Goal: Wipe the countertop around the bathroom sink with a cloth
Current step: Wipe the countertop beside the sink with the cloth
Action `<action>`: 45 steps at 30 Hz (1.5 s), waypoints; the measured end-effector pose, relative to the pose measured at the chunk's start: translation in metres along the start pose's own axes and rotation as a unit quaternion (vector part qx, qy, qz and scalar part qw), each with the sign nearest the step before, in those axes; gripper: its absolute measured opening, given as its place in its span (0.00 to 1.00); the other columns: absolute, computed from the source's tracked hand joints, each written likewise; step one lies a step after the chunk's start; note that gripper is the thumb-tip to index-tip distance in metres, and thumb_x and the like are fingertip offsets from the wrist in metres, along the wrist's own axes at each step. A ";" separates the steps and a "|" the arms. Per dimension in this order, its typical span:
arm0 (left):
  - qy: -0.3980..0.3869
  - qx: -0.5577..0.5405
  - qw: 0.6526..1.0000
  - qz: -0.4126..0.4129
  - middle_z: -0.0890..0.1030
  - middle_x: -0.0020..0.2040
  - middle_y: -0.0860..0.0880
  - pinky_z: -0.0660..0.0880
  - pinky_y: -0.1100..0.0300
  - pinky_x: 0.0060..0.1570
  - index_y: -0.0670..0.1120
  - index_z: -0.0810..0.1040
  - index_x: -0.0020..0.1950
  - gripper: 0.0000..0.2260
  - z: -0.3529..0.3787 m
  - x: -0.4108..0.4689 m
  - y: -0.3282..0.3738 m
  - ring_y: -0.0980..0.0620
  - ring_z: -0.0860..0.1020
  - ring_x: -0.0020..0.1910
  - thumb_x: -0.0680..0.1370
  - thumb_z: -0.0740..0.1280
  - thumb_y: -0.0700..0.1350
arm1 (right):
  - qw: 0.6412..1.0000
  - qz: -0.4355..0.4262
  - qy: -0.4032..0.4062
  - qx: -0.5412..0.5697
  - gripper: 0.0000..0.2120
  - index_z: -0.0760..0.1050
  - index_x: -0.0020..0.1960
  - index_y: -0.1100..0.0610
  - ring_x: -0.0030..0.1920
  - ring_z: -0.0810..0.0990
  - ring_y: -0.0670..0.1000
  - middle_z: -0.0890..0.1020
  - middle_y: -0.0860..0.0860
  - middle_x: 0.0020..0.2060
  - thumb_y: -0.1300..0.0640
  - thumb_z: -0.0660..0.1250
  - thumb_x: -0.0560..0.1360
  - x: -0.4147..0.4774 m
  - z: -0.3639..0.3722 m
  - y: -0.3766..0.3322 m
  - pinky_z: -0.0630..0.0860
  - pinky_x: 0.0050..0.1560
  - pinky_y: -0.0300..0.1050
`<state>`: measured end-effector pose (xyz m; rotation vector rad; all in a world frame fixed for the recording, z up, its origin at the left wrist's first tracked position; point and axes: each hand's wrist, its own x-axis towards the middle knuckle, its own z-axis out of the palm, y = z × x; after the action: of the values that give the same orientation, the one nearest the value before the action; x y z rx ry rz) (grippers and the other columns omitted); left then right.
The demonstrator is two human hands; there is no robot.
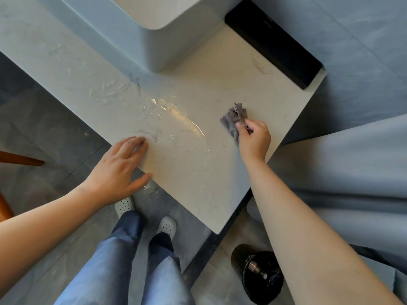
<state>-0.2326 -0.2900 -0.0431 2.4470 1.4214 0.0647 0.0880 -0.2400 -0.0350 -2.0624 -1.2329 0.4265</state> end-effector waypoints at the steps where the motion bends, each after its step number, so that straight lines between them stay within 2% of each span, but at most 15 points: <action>1: 0.001 -0.002 1.000 0.001 0.69 0.69 0.40 0.62 0.50 0.69 0.37 0.68 0.70 0.34 0.000 0.000 -0.001 0.41 0.65 0.69 0.74 0.58 0.62 | 1.000 0.004 0.003 -0.006 0.12 0.80 0.55 0.62 0.46 0.75 0.48 0.78 0.54 0.50 0.58 0.69 0.75 -0.002 0.004 0.001 0.68 0.45 0.32; 3: 0.004 -0.010 1.000 0.000 0.69 0.69 0.41 0.63 0.48 0.69 0.37 0.68 0.70 0.33 0.001 -0.001 -0.002 0.41 0.65 0.69 0.74 0.58 0.61 | 1.000 0.000 0.006 -0.010 0.12 0.80 0.56 0.61 0.47 0.76 0.50 0.78 0.53 0.49 0.58 0.69 0.74 -0.012 0.010 0.001 0.66 0.42 0.29; 8: 0.005 -0.015 1.000 0.012 0.70 0.68 0.41 0.65 0.47 0.68 0.38 0.69 0.70 0.32 0.000 -0.001 -0.005 0.41 0.67 0.68 0.74 0.60 0.60 | 0.999 -0.044 -0.023 -0.004 0.12 0.80 0.56 0.61 0.48 0.77 0.52 0.76 0.49 0.47 0.59 0.70 0.73 -0.060 0.016 -0.006 0.70 0.43 0.34; 12: 0.003 -0.012 1.000 0.016 0.71 0.68 0.40 0.65 0.47 0.67 0.38 0.70 0.69 0.32 -0.002 0.000 -0.005 0.41 0.68 0.67 0.74 0.59 0.60 | 0.997 -0.060 -0.056 0.006 0.12 0.81 0.56 0.59 0.48 0.76 0.52 0.78 0.50 0.47 0.61 0.70 0.72 -0.103 0.020 -0.013 0.77 0.45 0.47; 13: 0.002 -0.011 1.000 0.015 0.71 0.68 0.40 0.65 0.47 0.67 0.38 0.70 0.69 0.32 -0.002 0.000 -0.005 0.41 0.68 0.67 0.74 0.59 0.60 | 0.996 -0.063 -0.068 0.009 0.13 0.80 0.57 0.58 0.49 0.76 0.52 0.78 0.50 0.47 0.61 0.70 0.72 -0.112 0.020 -0.014 0.77 0.45 0.45; 15: -0.001 -0.009 1.000 0.014 0.70 0.68 0.40 0.65 0.48 0.67 0.38 0.70 0.69 0.32 -0.003 0.000 -0.005 0.41 0.68 0.67 0.74 0.59 0.61 | 0.993 -0.061 -0.097 0.015 0.13 0.80 0.57 0.58 0.49 0.76 0.50 0.78 0.48 0.47 0.62 0.71 0.72 -0.123 0.020 -0.018 0.75 0.46 0.36; 18: -0.005 -0.010 1.000 0.015 0.70 0.68 0.41 0.65 0.48 0.67 0.38 0.70 0.69 0.33 -0.005 0.000 -0.006 0.41 0.68 0.67 0.74 0.59 0.61 | 0.991 -0.019 -0.119 0.048 0.12 0.81 0.56 0.59 0.45 0.77 0.46 0.77 0.47 0.46 0.61 0.71 0.72 -0.122 0.012 -0.025 0.70 0.43 0.25; 21: -0.006 -0.009 1.000 0.015 0.71 0.68 0.42 0.65 0.49 0.66 0.39 0.71 0.69 0.32 -0.007 0.000 -0.007 0.42 0.68 0.67 0.74 0.59 0.62 | 0.994 -0.011 -0.076 0.075 0.10 0.82 0.53 0.59 0.41 0.75 0.39 0.77 0.49 0.43 0.61 0.71 0.72 -0.099 -0.001 -0.034 0.68 0.40 0.24; 25: -0.006 -0.006 1.000 0.021 0.71 0.68 0.43 0.64 0.50 0.65 0.40 0.71 0.69 0.32 -0.007 0.000 -0.010 0.43 0.68 0.66 0.74 0.58 0.62 | 0.999 -0.018 -0.003 0.051 0.08 0.81 0.50 0.62 0.41 0.74 0.38 0.79 0.54 0.45 0.59 0.70 0.73 -0.045 -0.006 -0.035 0.65 0.41 0.23; 27: -0.006 -0.008 1.000 0.027 0.71 0.68 0.43 0.63 0.51 0.65 0.41 0.71 0.69 0.32 -0.006 0.001 -0.013 0.44 0.69 0.66 0.74 0.59 0.62 | 0.999 -0.006 0.016 0.033 0.10 0.81 0.52 0.62 0.42 0.75 0.43 0.79 0.55 0.47 0.58 0.69 0.74 -0.017 0.002 -0.031 0.67 0.44 0.25; 29: -0.009 -0.008 0.999 0.032 0.71 0.68 0.44 0.63 0.52 0.65 0.42 0.71 0.69 0.32 -0.006 0.001 -0.016 0.44 0.69 0.66 0.74 0.59 0.62 | 0.999 0.015 0.029 0.029 0.12 0.81 0.54 0.62 0.46 0.77 0.49 0.79 0.55 0.49 0.57 0.69 0.74 0.004 0.013 -0.028 0.70 0.48 0.32; 32: -0.006 -0.011 0.999 0.034 0.71 0.68 0.44 0.63 0.51 0.66 0.42 0.71 0.69 0.31 -0.006 0.001 -0.018 0.44 0.69 0.66 0.73 0.60 0.62 | 0.999 0.033 0.035 0.015 0.13 0.80 0.56 0.62 0.49 0.78 0.53 0.78 0.56 0.50 0.57 0.69 0.74 0.017 0.032 -0.025 0.70 0.50 0.37; 38: -0.006 -0.027 0.999 0.038 0.71 0.68 0.44 0.64 0.51 0.66 0.42 0.71 0.69 0.31 -0.007 0.001 -0.019 0.44 0.69 0.66 0.74 0.60 0.61 | 1.000 -0.002 0.020 -0.004 0.14 0.79 0.57 0.63 0.49 0.78 0.54 0.78 0.55 0.50 0.58 0.70 0.73 0.002 0.050 -0.027 0.70 0.48 0.38; 43: -0.014 -0.082 0.996 0.042 0.70 0.69 0.45 0.63 0.53 0.69 0.41 0.70 0.69 0.29 -0.010 0.000 -0.025 0.46 0.68 0.68 0.76 0.60 0.59 | 0.999 -0.035 -0.008 0.003 0.14 0.80 0.57 0.62 0.48 0.78 0.56 0.78 0.54 0.49 0.58 0.70 0.73 -0.027 0.061 -0.038 0.77 0.48 0.50; 45: -0.005 -0.105 0.994 0.041 0.70 0.68 0.45 0.63 0.55 0.69 0.40 0.70 0.69 0.28 -0.015 -0.001 -0.028 0.46 0.68 0.68 0.77 0.60 0.58 | 0.999 -0.048 -0.018 0.004 0.13 0.80 0.57 0.62 0.49 0.78 0.55 0.78 0.54 0.48 0.59 0.70 0.73 -0.043 0.064 -0.043 0.77 0.48 0.49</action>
<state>-0.2598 -0.2744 -0.0372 2.3266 1.2419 0.2082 0.0013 -0.2390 -0.0531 -1.9864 -1.3427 0.4250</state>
